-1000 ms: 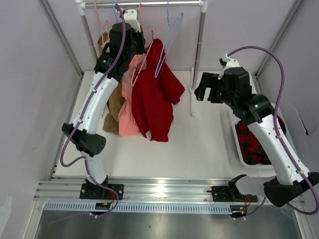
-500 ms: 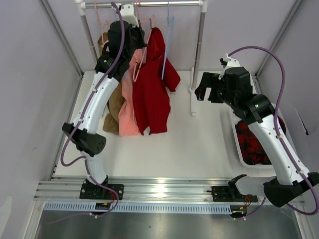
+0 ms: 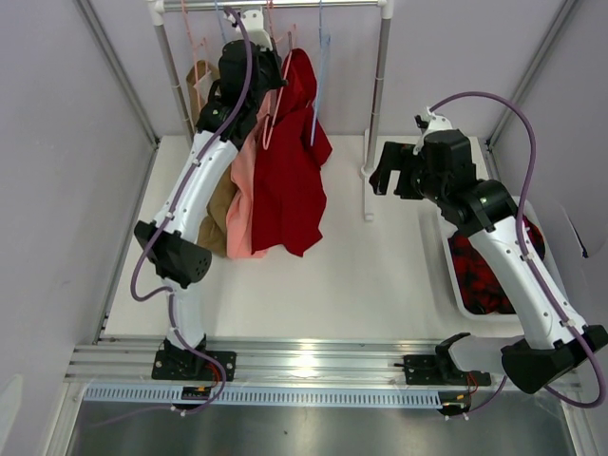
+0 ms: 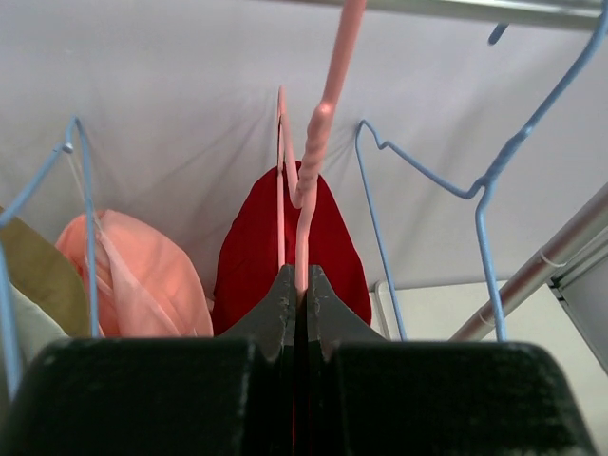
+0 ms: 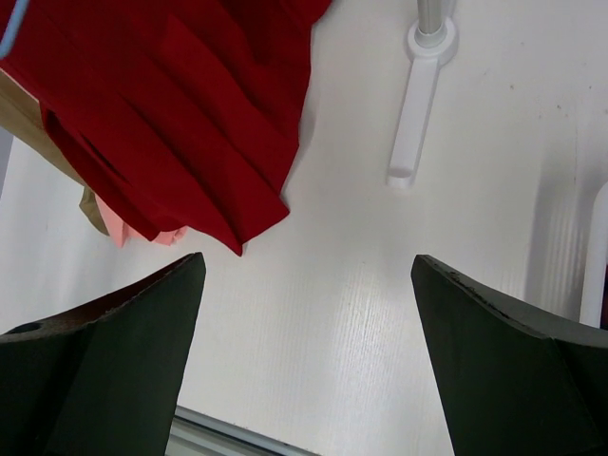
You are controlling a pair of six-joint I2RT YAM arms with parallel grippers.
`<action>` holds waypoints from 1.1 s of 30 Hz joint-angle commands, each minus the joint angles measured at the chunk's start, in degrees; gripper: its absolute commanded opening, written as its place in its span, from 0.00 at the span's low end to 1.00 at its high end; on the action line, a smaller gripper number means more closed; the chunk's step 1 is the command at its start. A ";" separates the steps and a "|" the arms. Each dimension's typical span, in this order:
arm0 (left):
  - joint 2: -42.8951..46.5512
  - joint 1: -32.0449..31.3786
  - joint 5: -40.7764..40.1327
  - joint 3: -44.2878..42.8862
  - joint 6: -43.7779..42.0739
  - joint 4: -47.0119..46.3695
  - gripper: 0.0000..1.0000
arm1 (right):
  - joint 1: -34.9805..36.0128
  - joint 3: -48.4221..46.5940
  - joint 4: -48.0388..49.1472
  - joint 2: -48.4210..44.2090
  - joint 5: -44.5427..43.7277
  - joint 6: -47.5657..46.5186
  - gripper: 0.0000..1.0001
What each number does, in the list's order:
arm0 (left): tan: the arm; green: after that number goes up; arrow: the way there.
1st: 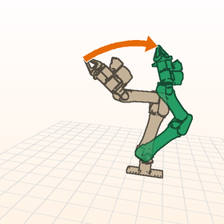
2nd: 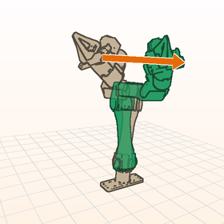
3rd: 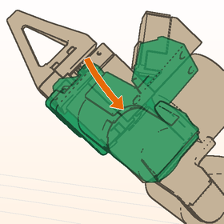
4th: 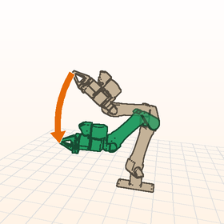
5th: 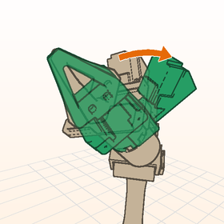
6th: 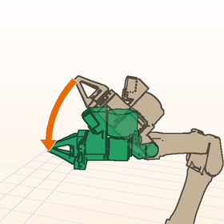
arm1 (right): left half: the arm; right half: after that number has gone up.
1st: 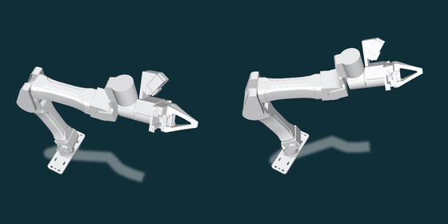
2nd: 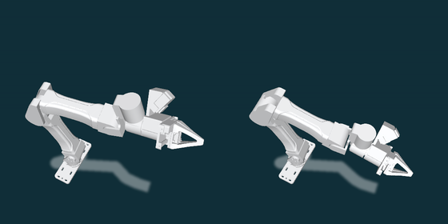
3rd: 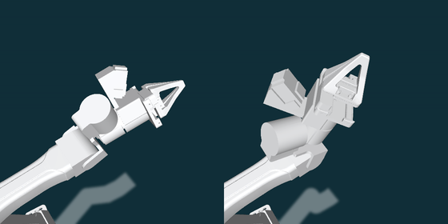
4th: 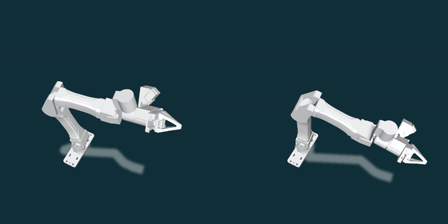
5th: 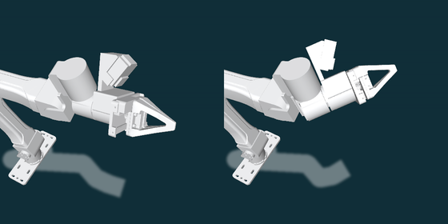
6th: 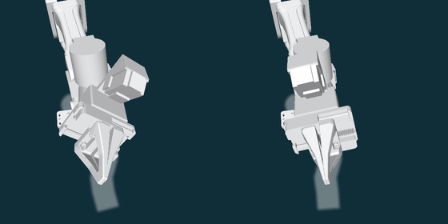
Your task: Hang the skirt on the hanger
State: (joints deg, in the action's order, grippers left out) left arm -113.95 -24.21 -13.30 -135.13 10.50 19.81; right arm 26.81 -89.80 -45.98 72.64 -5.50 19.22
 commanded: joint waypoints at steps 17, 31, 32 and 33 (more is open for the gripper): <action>8.21 1.27 1.87 7.41 1.45 -9.61 0.00 | -0.44 2.52 1.85 -2.24 0.49 -0.33 0.97; 9.02 1.00 0.91 4.27 -0.04 -14.73 0.00 | -0.62 2.17 2.56 -0.05 0.40 -1.12 0.97; 7.88 1.09 1.08 3.22 -0.13 -14.11 0.00 | -0.53 2.09 2.65 0.04 0.57 -1.12 0.97; 5.52 1.09 1.08 -0.36 -0.04 -13.58 0.00 | -0.62 2.08 2.65 0.39 0.66 -1.03 0.97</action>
State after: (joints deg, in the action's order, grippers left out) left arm -107.28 -23.70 -11.84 -126.96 11.51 12.86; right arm 26.48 -87.00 -45.12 72.36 -5.10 19.22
